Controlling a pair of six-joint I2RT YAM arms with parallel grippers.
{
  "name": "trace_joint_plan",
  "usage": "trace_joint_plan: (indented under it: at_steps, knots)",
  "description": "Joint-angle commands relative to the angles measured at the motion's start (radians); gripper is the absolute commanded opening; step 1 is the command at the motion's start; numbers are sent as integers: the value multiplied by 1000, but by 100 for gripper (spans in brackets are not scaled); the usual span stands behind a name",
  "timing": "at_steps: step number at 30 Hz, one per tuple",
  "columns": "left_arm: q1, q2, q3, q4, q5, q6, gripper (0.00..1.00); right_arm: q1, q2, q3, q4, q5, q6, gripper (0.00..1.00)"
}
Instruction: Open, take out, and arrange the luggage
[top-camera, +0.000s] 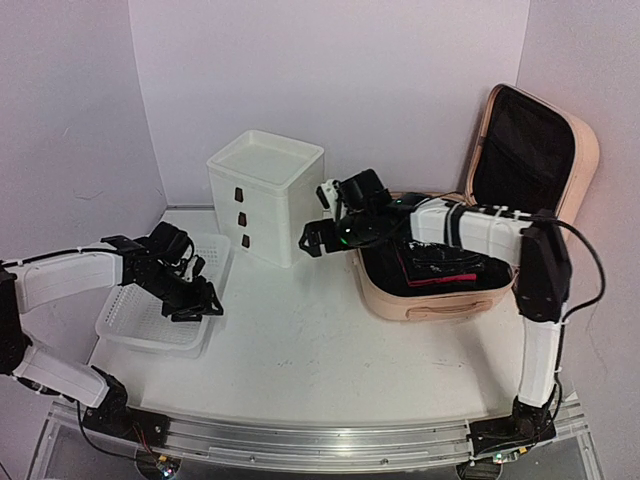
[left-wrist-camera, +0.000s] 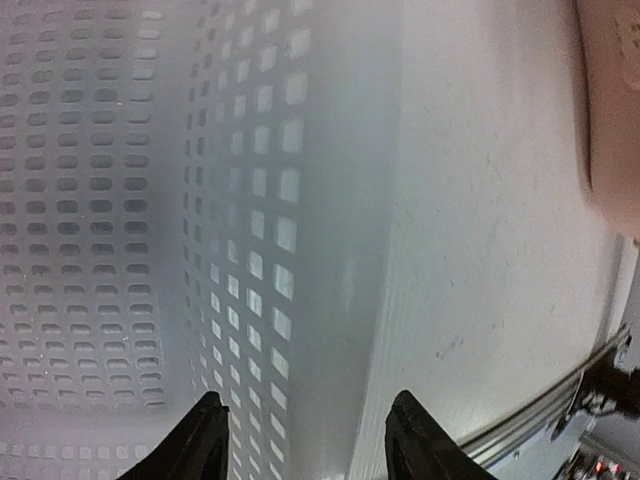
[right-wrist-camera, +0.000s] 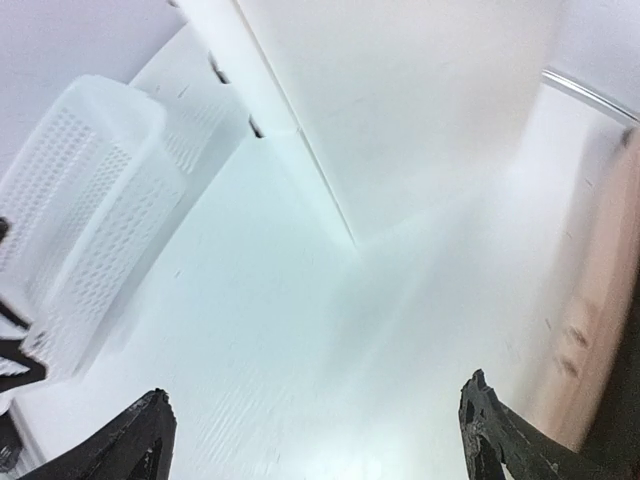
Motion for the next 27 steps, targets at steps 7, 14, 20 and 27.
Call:
trace_joint_plan:
  at_steps: [7,14,20,27]
  knots:
    - [117,-93,177,-145,151,153,87,-4,-434,-335,-144,-17,83,98]
    - [219,112,178,-71,331,212,78,8,-453,-382,-114,-84,149,98]
    - [151,142,87,90,462,98,77,10,-456,-386,-98,-54,201,98]
    - [-44,193,70,333,546,-85,77,17,-381,-367,-72,-73,257,98]
